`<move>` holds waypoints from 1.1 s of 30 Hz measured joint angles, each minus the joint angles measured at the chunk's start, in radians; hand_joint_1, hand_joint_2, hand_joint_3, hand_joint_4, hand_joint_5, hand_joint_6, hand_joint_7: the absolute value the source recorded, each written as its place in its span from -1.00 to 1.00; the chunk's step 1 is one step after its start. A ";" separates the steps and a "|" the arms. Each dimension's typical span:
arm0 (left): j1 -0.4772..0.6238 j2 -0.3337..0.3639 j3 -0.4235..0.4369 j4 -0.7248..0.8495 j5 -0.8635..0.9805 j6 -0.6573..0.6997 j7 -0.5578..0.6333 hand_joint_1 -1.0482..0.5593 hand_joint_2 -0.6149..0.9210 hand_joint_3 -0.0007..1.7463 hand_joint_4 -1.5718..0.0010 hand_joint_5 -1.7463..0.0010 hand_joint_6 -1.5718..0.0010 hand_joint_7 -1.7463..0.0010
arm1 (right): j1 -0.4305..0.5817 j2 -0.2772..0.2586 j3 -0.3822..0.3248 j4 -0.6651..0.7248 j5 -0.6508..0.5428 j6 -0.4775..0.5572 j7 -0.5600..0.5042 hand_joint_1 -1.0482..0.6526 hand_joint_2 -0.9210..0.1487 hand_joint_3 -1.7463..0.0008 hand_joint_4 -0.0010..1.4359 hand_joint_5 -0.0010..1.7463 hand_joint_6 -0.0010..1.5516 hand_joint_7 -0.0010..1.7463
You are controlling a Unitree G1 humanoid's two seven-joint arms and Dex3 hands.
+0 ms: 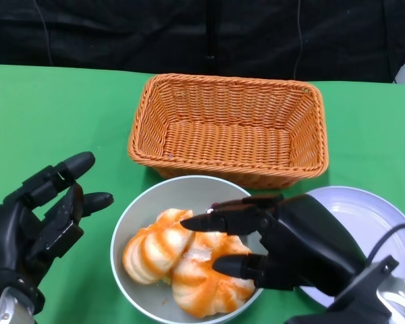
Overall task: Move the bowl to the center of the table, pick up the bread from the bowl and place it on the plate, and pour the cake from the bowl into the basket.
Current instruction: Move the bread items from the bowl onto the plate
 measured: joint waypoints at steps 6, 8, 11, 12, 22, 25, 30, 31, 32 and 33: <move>0.030 0.038 0.010 0.038 0.027 -0.079 -0.088 0.41 0.46 0.48 0.05 -0.88 -0.04 -0.36 | -0.109 0.002 0.029 0.069 -0.069 -0.018 -0.003 -0.33 -1.00 0.85 -0.10 -0.99 -0.12 -1.00; 0.039 0.045 0.007 0.059 0.048 -0.113 -0.105 0.46 0.51 0.49 -0.02 -0.89 -0.08 -0.45 | -0.141 0.002 0.044 0.083 -0.091 -0.026 -0.003 -0.35 -1.00 0.85 -0.10 -0.99 -0.12 -1.00; 0.047 0.059 0.003 0.075 0.074 -0.148 -0.132 0.50 0.53 0.52 -0.07 -0.88 -0.13 -0.51 | -0.180 0.003 0.066 0.119 -0.129 -0.028 -0.004 -0.37 -1.00 0.84 -0.12 -1.00 -0.13 -1.00; 0.048 0.063 0.003 0.077 0.075 -0.156 -0.139 0.51 0.50 0.55 -0.10 -0.88 -0.15 -0.53 | -0.191 0.004 0.075 0.132 -0.142 -0.030 -0.004 -0.38 -1.00 0.84 -0.12 -1.00 -0.13 -1.00; 0.050 0.075 0.007 0.086 0.071 -0.161 -0.183 0.53 0.45 0.60 -0.09 -1.00 -0.08 -0.76 | -0.240 0.012 0.113 0.204 -0.182 -0.040 -0.006 -0.41 -1.00 0.86 -0.13 -1.00 -0.16 -1.00; 0.050 0.074 0.010 0.086 0.068 -0.162 -0.183 0.47 0.41 0.65 -0.16 -1.00 -0.02 -0.92 | -0.255 0.013 0.125 0.222 -0.191 -0.038 0.001 -0.38 -0.99 0.92 -0.24 -0.99 -0.26 -1.00; 0.051 0.067 0.019 0.084 0.064 -0.161 -0.159 0.46 0.46 0.64 -0.14 -1.00 0.05 -1.00 | -0.286 0.019 0.164 0.256 -0.249 0.008 0.048 -0.41 -0.99 0.97 -0.36 -1.00 -0.39 -1.00; 0.051 0.064 0.019 0.084 0.065 -0.161 -0.151 0.46 0.46 0.63 -0.13 -1.00 0.06 -1.00 | -0.288 0.026 0.171 0.262 -0.268 0.021 0.054 -0.42 -0.99 0.97 -0.37 -1.00 -0.40 -1.00; 0.051 0.062 0.019 0.083 0.066 -0.161 -0.145 0.46 0.46 0.63 -0.12 -1.00 0.07 -1.00 | -0.290 0.031 0.181 0.266 -0.285 0.034 0.058 -0.42 -0.98 0.98 -0.38 -1.00 -0.42 -1.00; 0.051 0.061 0.019 0.083 0.066 -0.161 -0.142 0.47 0.46 0.63 -0.12 -1.00 0.07 -1.00 | -0.292 0.036 0.188 0.267 -0.301 0.043 0.059 -0.42 -0.98 0.99 -0.38 -1.00 -0.43 -1.00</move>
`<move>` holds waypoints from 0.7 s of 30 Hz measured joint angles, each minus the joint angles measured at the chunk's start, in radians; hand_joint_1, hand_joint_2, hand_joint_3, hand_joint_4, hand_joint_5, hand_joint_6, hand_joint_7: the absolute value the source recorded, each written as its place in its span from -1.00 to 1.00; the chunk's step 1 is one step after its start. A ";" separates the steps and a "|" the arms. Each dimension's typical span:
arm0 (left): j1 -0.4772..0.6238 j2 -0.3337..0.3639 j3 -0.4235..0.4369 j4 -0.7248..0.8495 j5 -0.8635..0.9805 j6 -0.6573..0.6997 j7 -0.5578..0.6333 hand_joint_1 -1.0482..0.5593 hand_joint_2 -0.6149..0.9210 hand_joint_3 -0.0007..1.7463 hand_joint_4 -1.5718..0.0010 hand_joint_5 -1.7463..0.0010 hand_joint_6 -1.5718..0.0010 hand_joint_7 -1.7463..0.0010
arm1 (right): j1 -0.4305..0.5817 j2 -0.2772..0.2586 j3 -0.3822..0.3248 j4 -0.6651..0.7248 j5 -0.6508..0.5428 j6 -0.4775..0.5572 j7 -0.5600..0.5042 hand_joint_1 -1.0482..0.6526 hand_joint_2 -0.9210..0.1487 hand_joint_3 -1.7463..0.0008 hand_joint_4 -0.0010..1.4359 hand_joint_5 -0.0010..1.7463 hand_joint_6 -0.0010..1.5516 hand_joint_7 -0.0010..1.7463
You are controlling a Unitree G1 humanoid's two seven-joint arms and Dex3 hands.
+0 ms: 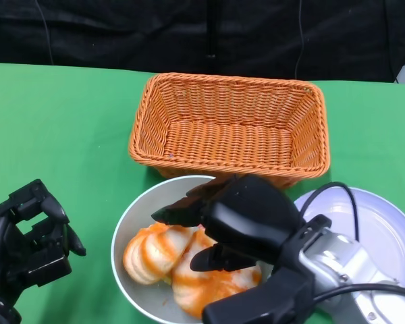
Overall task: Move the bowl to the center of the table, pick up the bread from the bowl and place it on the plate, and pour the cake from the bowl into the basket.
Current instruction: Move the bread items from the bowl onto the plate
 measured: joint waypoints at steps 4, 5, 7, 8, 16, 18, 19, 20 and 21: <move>0.000 -0.003 0.000 -0.007 0.000 0.000 0.015 0.46 0.47 0.63 -0.11 -1.00 0.07 -1.00 | -0.011 0.009 0.016 0.001 -0.028 0.022 0.005 -0.41 -0.96 1.00 -0.40 -1.00 -0.45 -1.00; 0.000 -0.003 0.000 -0.010 0.000 0.001 0.017 0.46 0.46 0.63 -0.11 -1.00 0.07 -1.00 | -0.012 0.011 0.017 0.002 -0.038 0.026 0.005 -0.41 -0.95 1.00 -0.40 -1.00 -0.45 -1.00; 0.000 -0.004 0.000 -0.013 -0.001 0.003 0.019 0.46 0.46 0.63 -0.11 -1.00 0.07 -1.00 | -0.012 0.014 0.022 0.006 -0.042 0.033 0.005 -0.41 -0.95 1.00 -0.40 -1.00 -0.46 -1.00; 0.000 -0.004 0.000 -0.013 -0.001 0.003 0.019 0.46 0.46 0.63 -0.11 -1.00 0.07 -1.00 | -0.012 0.015 0.025 0.007 -0.043 0.036 0.005 -0.41 -0.95 1.00 -0.40 -1.00 -0.46 -1.00; 0.000 -0.017 0.002 -0.019 -0.004 0.004 0.031 0.46 0.47 0.63 -0.11 -1.00 0.06 -1.00 | -0.021 0.020 0.053 0.028 -0.084 0.060 0.006 -0.39 -0.95 1.00 -0.44 -1.00 -0.48 -1.00; 0.000 -0.029 0.002 -0.021 -0.005 0.004 0.034 0.46 0.47 0.63 -0.11 -1.00 0.06 -1.00 | -0.023 0.027 0.064 0.045 -0.102 0.071 0.008 -0.39 -0.95 1.00 -0.45 -1.00 -0.49 -1.00; 0.000 -0.032 0.002 -0.023 -0.005 0.005 0.040 0.45 0.47 0.63 -0.11 -1.00 0.06 -1.00 | -0.025 0.029 0.068 0.049 -0.107 0.074 0.009 -0.39 -0.96 1.00 -0.44 -1.00 -0.48 -1.00; 0.000 -0.032 0.002 -0.027 -0.005 0.006 0.046 0.46 0.46 0.64 -0.10 -1.00 0.05 -1.00 | -0.027 0.031 0.071 0.053 -0.112 0.076 0.009 -0.39 -0.96 1.00 -0.44 -1.00 -0.48 -1.00; 0.000 -0.032 0.002 -0.033 -0.003 0.007 0.052 0.46 0.45 0.65 -0.10 -1.00 0.05 -1.00 | -0.032 0.033 0.074 0.057 -0.117 0.078 0.009 -0.39 -0.95 1.00 -0.44 -0.99 -0.48 -0.99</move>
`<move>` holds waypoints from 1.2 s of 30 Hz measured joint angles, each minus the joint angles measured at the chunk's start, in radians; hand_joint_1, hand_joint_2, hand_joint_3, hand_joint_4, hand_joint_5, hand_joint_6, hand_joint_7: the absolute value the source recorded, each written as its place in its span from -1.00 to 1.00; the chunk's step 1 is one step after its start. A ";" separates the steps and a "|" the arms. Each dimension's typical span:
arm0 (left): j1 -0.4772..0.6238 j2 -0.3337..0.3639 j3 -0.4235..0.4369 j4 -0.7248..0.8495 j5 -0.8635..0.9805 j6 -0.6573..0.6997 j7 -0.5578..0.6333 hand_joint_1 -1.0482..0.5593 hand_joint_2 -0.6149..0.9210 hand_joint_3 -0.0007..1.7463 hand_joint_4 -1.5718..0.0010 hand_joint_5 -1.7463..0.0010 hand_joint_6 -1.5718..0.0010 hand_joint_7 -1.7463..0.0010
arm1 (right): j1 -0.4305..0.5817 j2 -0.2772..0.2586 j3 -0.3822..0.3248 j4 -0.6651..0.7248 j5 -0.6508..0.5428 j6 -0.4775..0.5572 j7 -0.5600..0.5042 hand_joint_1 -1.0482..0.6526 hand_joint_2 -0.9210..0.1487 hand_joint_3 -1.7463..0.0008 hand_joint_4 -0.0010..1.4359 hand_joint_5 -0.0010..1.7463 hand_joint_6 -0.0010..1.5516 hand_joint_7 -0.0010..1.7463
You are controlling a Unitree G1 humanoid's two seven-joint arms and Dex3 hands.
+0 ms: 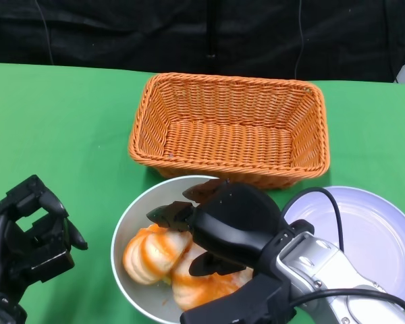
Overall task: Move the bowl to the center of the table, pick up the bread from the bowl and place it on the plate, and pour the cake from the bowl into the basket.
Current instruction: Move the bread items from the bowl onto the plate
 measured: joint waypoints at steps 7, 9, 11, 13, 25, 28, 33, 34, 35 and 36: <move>0.000 0.000 -0.001 -0.019 0.001 0.006 0.009 0.47 0.44 0.69 -0.10 -1.00 0.05 -1.00 | -0.019 0.008 0.012 0.026 -0.006 0.004 0.000 -0.38 -0.97 1.00 -0.44 -1.00 -0.47 -1.00; 0.000 0.000 -0.001 -0.019 0.001 0.006 0.009 0.47 0.44 0.69 -0.11 -1.00 0.05 -1.00 | -0.019 0.008 0.012 0.026 -0.006 0.007 0.000 -0.38 -0.97 1.00 -0.44 -1.00 -0.47 -1.00; 0.000 0.000 -0.002 -0.019 0.001 0.006 0.009 0.47 0.44 0.69 -0.11 -1.00 0.05 -1.00 | -0.019 0.008 0.013 0.026 -0.005 0.009 -0.001 -0.38 -0.97 1.00 -0.44 -1.00 -0.47 -1.00; 0.000 0.000 -0.002 -0.019 0.001 0.006 0.009 0.47 0.43 0.69 -0.11 -1.00 0.05 -1.00 | -0.019 0.008 0.013 0.026 -0.005 0.010 -0.001 -0.38 -0.97 1.00 -0.44 -1.00 -0.47 -1.00; 0.006 -0.010 -0.016 -0.062 0.012 0.042 0.054 0.45 0.41 0.69 -0.10 -1.00 0.06 -1.00 | -0.051 0.014 0.018 0.089 -0.007 -0.002 -0.059 -0.35 -0.97 1.00 -0.22 -0.93 -0.24 -0.94; 0.006 -0.010 -0.016 -0.064 0.012 0.049 0.059 0.45 0.40 0.70 -0.10 -1.00 0.06 -1.00 | -0.051 0.014 0.019 0.095 -0.006 -0.003 -0.067 -0.35 -0.97 1.00 -0.21 -0.94 -0.23 -0.96; 0.009 -0.014 -0.016 -0.064 0.012 0.049 0.060 0.45 0.42 0.70 -0.11 -1.00 0.07 -1.00 | -0.052 0.014 0.019 0.147 -0.002 -0.061 -0.188 -0.23 -0.87 1.00 0.15 -0.79 0.03 -0.91; 0.009 -0.015 -0.016 -0.064 0.012 0.049 0.060 0.45 0.42 0.70 -0.11 -1.00 0.07 -1.00 | -0.052 0.014 0.019 0.153 -0.002 -0.065 -0.196 -0.23 -0.87 1.00 0.15 -0.79 0.04 -0.91; 0.009 -0.015 -0.016 -0.064 0.012 0.049 0.060 0.45 0.42 0.70 -0.12 -1.00 0.07 -1.00 | -0.052 0.014 0.019 0.155 -0.002 -0.068 -0.200 -0.23 -0.87 1.00 0.16 -0.78 0.04 -0.92; 0.009 -0.015 -0.016 -0.064 0.012 0.049 0.060 0.44 0.42 0.69 -0.12 -1.00 0.07 -1.00 | -0.054 0.013 0.019 0.161 -0.002 -0.077 -0.212 -0.12 -0.83 1.00 0.33 -0.69 0.15 -0.89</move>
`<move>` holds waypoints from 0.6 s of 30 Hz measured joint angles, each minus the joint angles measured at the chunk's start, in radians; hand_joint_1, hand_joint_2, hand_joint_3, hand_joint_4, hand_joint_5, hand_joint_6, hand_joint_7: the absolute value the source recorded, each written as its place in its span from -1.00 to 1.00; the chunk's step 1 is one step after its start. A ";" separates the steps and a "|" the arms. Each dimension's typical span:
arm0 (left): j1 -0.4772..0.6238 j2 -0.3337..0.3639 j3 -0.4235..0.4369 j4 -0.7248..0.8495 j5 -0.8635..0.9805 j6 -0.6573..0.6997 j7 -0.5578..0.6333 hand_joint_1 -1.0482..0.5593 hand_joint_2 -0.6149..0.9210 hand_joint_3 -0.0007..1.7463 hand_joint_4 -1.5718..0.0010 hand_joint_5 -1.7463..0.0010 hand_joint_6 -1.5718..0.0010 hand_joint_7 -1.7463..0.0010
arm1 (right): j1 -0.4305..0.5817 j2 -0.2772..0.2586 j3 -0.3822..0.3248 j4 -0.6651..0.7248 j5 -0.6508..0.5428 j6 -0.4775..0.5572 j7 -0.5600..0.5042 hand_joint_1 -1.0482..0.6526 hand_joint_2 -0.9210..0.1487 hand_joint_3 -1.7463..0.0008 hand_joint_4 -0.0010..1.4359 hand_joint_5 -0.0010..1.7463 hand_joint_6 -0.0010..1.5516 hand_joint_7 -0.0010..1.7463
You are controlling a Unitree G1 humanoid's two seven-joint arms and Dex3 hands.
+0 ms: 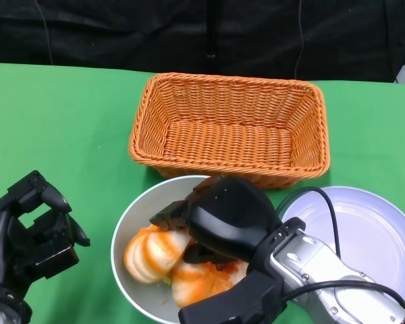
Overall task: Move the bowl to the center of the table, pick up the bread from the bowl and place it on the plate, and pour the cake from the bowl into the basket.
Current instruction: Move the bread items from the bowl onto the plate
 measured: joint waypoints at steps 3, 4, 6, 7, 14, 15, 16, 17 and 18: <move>0.001 -0.002 0.000 -0.005 0.000 0.004 0.005 0.44 0.45 0.66 -0.12 -1.00 0.07 -1.00 | -0.016 -0.002 0.000 0.048 0.000 -0.047 -0.080 -0.04 -0.79 1.00 0.36 -0.16 0.37 -0.95; 0.002 -0.002 0.000 -0.009 0.000 0.008 0.009 0.44 0.46 0.65 -0.12 -1.00 0.08 -1.00 | -0.021 -0.002 0.000 0.064 0.000 -0.059 -0.101 -0.04 -0.77 1.00 0.34 -0.01 0.41 -0.96; 0.002 -0.002 0.000 -0.012 0.000 0.010 0.010 0.45 0.47 0.64 -0.12 -1.00 0.08 -1.00 | -0.034 -0.002 0.000 0.088 0.000 -0.077 -0.128 -0.04 -0.76 1.00 0.29 0.34 0.53 -0.95; 0.002 -0.002 0.000 -0.012 0.000 0.010 0.010 0.45 0.47 0.64 -0.12 -1.00 0.08 -1.00 | -0.037 -0.002 0.000 0.095 0.000 -0.080 -0.133 -0.04 -0.76 1.00 0.28 0.43 0.55 -0.95; 0.002 -0.002 0.000 -0.012 -0.002 0.008 0.006 0.46 0.50 0.59 -0.11 -1.00 0.09 -0.99 | -0.049 -0.002 0.000 0.097 0.001 -0.076 -0.099 -0.02 -0.79 1.00 0.22 0.75 0.60 -0.97; 0.002 -0.002 0.000 -0.012 -0.002 0.006 0.003 0.46 0.50 0.59 -0.11 -1.00 0.09 -0.99 | -0.051 -0.003 0.000 0.097 0.001 -0.076 -0.092 -0.01 -0.78 1.00 0.22 0.75 0.60 -0.97; 0.002 -0.002 0.000 -0.012 -0.002 0.004 -0.001 0.46 0.51 0.59 -0.11 -1.00 0.09 -0.99 | -0.053 -0.003 0.000 0.096 0.001 -0.076 -0.087 -0.01 -0.78 1.00 0.22 0.76 0.60 -0.97; 0.002 -0.002 0.000 -0.012 -0.002 0.002 -0.002 0.46 0.51 0.59 -0.11 -1.00 0.09 -0.99 | -0.055 -0.003 0.000 0.095 0.001 -0.076 -0.084 -0.01 -0.78 1.00 0.22 0.76 0.60 -0.97; 0.002 -0.002 0.000 -0.012 -0.002 0.001 -0.003 0.46 0.51 0.58 -0.11 -1.00 0.09 -0.99 | -0.056 -0.003 0.000 0.095 0.001 -0.075 -0.082 -0.01 -0.78 1.00 0.22 0.80 0.60 -0.97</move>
